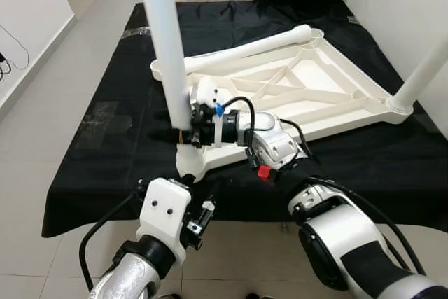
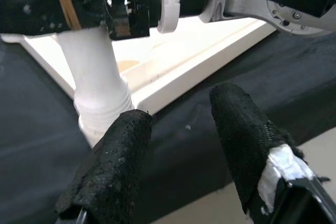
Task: Building children table
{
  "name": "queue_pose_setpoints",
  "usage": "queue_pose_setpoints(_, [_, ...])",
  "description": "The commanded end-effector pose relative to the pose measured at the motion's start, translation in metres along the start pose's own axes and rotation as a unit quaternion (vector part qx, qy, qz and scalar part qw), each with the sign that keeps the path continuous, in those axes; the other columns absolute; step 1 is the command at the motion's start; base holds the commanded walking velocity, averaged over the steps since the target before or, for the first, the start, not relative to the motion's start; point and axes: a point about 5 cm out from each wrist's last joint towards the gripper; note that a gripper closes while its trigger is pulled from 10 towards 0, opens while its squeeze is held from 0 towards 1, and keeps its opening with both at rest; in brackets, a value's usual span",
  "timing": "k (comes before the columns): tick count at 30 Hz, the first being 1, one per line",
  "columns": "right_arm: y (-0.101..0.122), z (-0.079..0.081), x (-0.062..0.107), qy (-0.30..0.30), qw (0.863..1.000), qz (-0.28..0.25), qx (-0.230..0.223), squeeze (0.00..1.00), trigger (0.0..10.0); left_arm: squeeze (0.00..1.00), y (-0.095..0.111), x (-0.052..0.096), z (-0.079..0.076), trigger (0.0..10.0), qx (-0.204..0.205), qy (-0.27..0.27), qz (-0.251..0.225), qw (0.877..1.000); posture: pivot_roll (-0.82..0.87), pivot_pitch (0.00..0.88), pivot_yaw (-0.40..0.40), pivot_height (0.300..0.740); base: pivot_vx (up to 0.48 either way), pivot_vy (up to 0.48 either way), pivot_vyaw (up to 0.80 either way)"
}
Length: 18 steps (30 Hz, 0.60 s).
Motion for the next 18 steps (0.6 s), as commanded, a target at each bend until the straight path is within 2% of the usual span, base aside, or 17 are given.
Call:
queue_pose_setpoints(1, [-0.064, -0.021, 0.027, -0.135, 0.982, 0.095, -0.091, 0.0, 10.0, 0.0, -0.003, 0.001, 0.001, 10.0, -0.006, 0.005, 0.009, 1.0, 0.19, 0.225, -0.038, 0.74, 0.0, 0.0, 0.0])
queue_pose_setpoints(2, [-0.064, -0.021, 0.027, -0.135, 0.982, 0.095, -0.091, 0.0, 10.0, 0.0, -0.003, 0.001, 0.001, 10.0, -0.006, 0.005, 0.009, 1.0, 0.19, 0.225, -0.038, 0.74, 0.0, 0.0, 0.0])
queue_pose_setpoints(3, [-0.062, -0.025, 0.029, -0.172, 0.977, 0.073, -0.104, 0.0, 10.0, 0.0, -0.003, 0.0, 0.002, 10.0, -0.006, 0.006, 0.009, 1.0, 0.19, 0.225, -0.039, 0.74, 0.0, 0.0, 0.0])
queue_pose_setpoints(4, [-0.062, -0.025, 0.029, -0.172, 0.977, 0.073, -0.104, 0.0, 10.0, 0.0, -0.003, 0.0, 0.002, 10.0, -0.006, 0.006, 0.009, 1.0, 0.19, 0.225, -0.039, 0.74, 0.0, 0.0, 0.0])
queue_pose_setpoints(6, [-0.058, -0.033, 0.032, -0.234, 0.964, 0.038, -0.121, 0.0, 10.0, 0.0, -0.003, 0.0, 0.002, 10.0, -0.006, 0.007, 0.008, 1.0, 0.19, 0.224, -0.036, 0.74, 0.0, 0.0, 0.0])
queue_pose_setpoints(7, [-0.058, -0.033, 0.032, -0.234, 0.964, 0.038, -0.121, 0.0, 10.0, 0.0, -0.003, 0.0, 0.002, 10.0, -0.006, 0.007, 0.008, 1.0, 0.19, 0.224, -0.036, 0.74, 0.0, 0.0, 0.0])
queue_pose_setpoints(8, [-0.057, -0.035, 0.034, -0.261, 0.957, 0.02, -0.128, 0.0, 10.0, 0.0, -0.003, 0.0, 0.002, 10.0, -0.007, 0.008, 0.008, 1.0, 0.19, 0.221, -0.036, 0.74, 0.0, 0.0, 0.0])
queue_pose_setpoints(9, [-0.057, -0.035, 0.034, -0.261, 0.957, 0.02, -0.128, 0.0, 10.0, 0.0, -0.003, 0.0, 0.002, 10.0, -0.007, 0.008, 0.008, 1.0, 0.19, 0.221, -0.036, 0.74, 0.0, 0.0, 0.0])
queue_pose_setpoints(10, [-0.055, -0.038, 0.035, -0.292, 0.948, 0.003, -0.128, 0.0, 10.0, 0.0, -0.003, 0.001, 0.003, 10.0, -0.007, 0.008, 0.009, 1.0, 0.19, 0.217, -0.034, 0.74, 0.0, 0.0, 0.0])
queue_pose_setpoints(11, [-0.055, -0.038, 0.035, -0.292, 0.948, 0.003, -0.128, 0.0, 10.0, 0.0, -0.003, 0.001, 0.003, 10.0, -0.007, 0.008, 0.009, 1.0, 0.19, 0.217, -0.034, 0.74, 0.0, 0.0, 0.0])
queue_pose_setpoints(12, [-0.054, -0.04, 0.038, -0.326, 0.936, -0.012, -0.134, 0.0, 10.0, 0.0, -0.003, 0.001, 0.003, 10.0, -0.007, 0.008, 0.009, 1.0, 0.19, 0.215, -0.035, 0.74, 0.0, 0.0, 0.0])
queue_pose_setpoints(13, [-0.054, -0.04, 0.038, -0.326, 0.936, -0.012, -0.134, 0.0, 10.0, 0.0, -0.003, 0.001, 0.003, 10.0, -0.007, 0.008, 0.009, 1.0, 0.19, 0.215, -0.035, 0.74, 0.0, 0.0, 0.0])
queue_pose_setpoints(15, [-0.053, -0.044, 0.042, -0.386, 0.911, -0.037, -0.14, 0.0, 10.0, 0.0, -0.003, 0.001, 0.003, 10.0, -0.007, 0.009, 0.009, 1.0, 0.19, 0.213, -0.034, 0.74, 0.0, 0.0, 0.0])
queue_pose_setpoints(16, [-0.053, -0.044, 0.042, -0.386, 0.911, -0.037, -0.14, 0.0, 10.0, 0.0, -0.003, 0.001, 0.003, 10.0, -0.007, 0.009, 0.009, 1.0, 0.19, 0.213, -0.034, 0.74, 0.0, 0.0, 0.0])
queue_pose_setpoints(18, [-0.051, -0.045, 0.043, -0.414, 0.898, -0.047, -0.141, 0.0, 10.0, 0.0, -0.003, 0.001, 0.003, 10.0, -0.008, 0.009, 0.009, 1.0, 0.19, 0.21, -0.033, 0.74, 0.0, 0.0, 0.0])
Point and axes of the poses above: a point about 5 cm out from each wrist's last joint towards the gripper, its own x axis pointing back from the gripper into the wrist, its own y axis along the axis of the wrist's last joint, z = x × y, and after that the axes turned 13 degrees about -x, right-handed
